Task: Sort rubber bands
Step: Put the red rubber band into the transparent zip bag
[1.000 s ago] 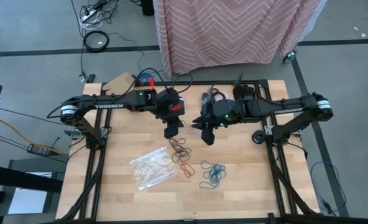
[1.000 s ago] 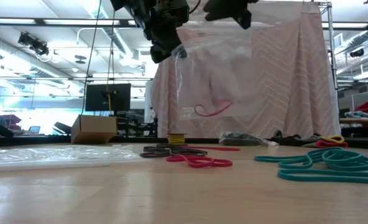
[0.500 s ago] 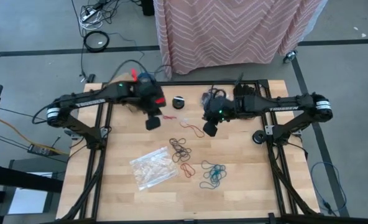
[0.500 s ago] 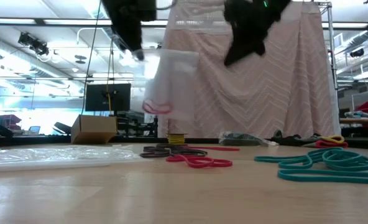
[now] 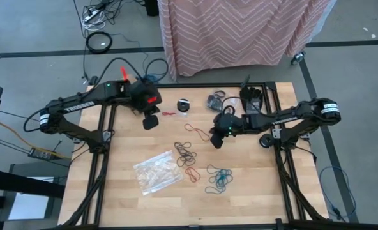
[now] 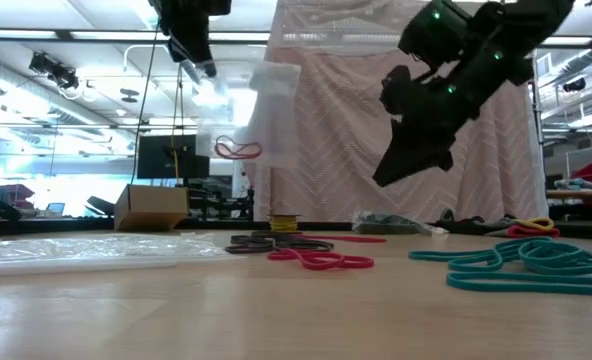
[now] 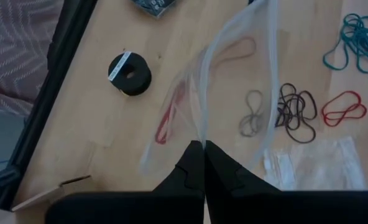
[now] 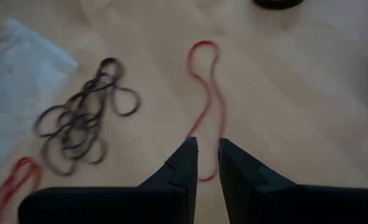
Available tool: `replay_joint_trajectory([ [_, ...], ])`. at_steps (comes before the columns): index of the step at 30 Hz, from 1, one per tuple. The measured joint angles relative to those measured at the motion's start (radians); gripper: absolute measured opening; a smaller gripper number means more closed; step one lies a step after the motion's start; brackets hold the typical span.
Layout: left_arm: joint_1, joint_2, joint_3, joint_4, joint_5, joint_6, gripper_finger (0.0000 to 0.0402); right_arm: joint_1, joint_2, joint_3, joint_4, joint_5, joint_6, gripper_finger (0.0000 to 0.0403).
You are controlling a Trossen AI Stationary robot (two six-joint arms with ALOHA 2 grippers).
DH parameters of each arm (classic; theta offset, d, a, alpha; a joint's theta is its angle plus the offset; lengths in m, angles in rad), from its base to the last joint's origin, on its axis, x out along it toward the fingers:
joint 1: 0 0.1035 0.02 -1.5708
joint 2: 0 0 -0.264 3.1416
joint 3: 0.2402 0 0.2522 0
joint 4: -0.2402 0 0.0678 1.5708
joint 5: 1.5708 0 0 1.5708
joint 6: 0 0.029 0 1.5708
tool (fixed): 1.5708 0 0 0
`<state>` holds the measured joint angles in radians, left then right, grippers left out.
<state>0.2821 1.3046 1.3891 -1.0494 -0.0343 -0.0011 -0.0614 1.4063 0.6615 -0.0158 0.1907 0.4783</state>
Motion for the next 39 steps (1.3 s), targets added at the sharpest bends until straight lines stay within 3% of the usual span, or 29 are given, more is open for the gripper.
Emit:
replay_joint_trajectory([
  [5, 0.000, 0.003, 0.000, 0.005, -0.007, 0.000, 0.0001, -0.001, 0.036, -0.028, 0.035, -0.020, -0.068, 0.0053],
  [12, 0.000, 0.004, 0.000, 0.002, -0.025, -0.003, 0.0001, -0.001, 0.218, -0.028, 0.194, -0.087, -0.051, 0.0056],
  [19, 0.000, 0.004, 0.000, -0.006, -0.034, -0.003, 0.0001, -0.001, 0.317, -0.020, 0.226, -0.102, 0.059, 0.0050],
  [23, 0.000, 0.004, 0.000, -0.004, -0.046, -0.004, 0.0001, 0.006, 0.316, -0.016, 0.172, -0.080, 0.168, 0.0009],
  [26, 0.000, 0.004, 0.000, 0.002, -0.049, -0.004, 0.0001, 0.016, 0.317, -0.018, 0.178, -0.071, 0.212, 0.0003],
  [31, 0.000, 0.004, 0.000, 0.008, -0.054, -0.011, 0.0001, 0.032, 0.244, -0.031, 0.169, -0.089, 0.271, 0.0000],
  [34, 0.000, 0.004, 0.000, 0.019, -0.053, -0.027, 0.0001, 0.037, 0.134, -0.036, 0.137, -0.097, 0.266, 0.0000],
  [39, 0.000, 0.005, 0.000, 0.077, -0.028, -0.038, 0.0001, 0.037, -0.089, -0.028, 0.062, -0.018, 0.227, 0.0000],
])
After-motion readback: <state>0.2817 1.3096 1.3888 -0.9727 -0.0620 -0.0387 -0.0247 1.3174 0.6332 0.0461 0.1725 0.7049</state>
